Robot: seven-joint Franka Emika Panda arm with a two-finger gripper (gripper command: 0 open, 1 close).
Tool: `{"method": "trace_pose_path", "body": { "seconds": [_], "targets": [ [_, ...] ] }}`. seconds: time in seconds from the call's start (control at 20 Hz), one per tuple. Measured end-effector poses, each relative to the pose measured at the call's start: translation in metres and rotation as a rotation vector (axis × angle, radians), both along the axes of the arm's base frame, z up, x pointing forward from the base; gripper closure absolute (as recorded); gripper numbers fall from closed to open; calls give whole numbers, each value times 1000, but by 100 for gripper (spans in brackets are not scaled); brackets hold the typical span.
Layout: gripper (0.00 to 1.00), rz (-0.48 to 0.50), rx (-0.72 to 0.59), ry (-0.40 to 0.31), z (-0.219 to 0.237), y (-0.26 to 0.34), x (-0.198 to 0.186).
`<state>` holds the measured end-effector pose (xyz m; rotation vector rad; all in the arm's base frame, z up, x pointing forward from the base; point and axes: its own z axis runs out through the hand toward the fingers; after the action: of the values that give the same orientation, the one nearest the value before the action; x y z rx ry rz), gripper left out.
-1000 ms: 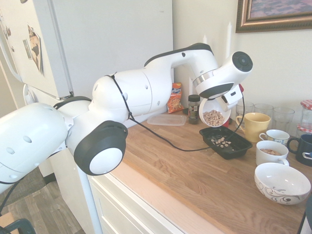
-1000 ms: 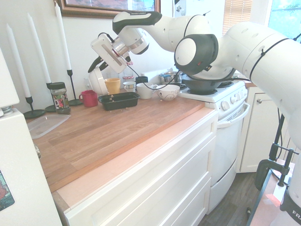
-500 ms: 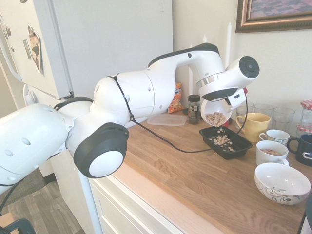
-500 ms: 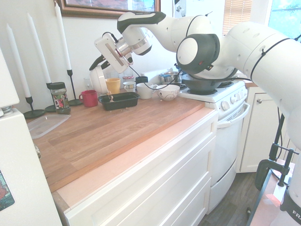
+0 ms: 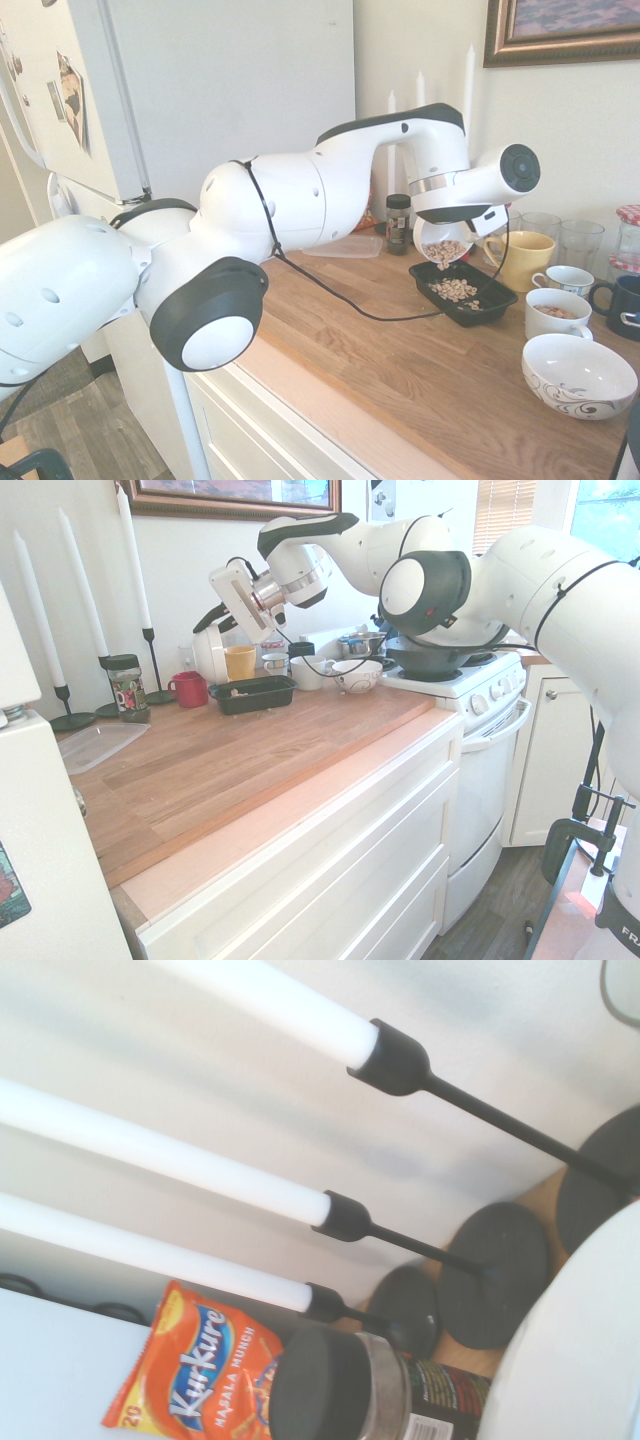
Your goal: Put the cereal into the box
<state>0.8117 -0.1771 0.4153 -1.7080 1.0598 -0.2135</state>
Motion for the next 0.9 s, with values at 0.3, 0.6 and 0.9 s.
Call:
{"method": "trace_pose_path", "body": {
  "seconds": [0.3, 0.6, 0.9],
  "targets": [
    [100, -11, 43, -26, -12, -13, -5],
    [100, -9, 67, -50, -18, -21, -16],
    [100, -3, 92, -86, -21, -19, -31]
  ]
}}
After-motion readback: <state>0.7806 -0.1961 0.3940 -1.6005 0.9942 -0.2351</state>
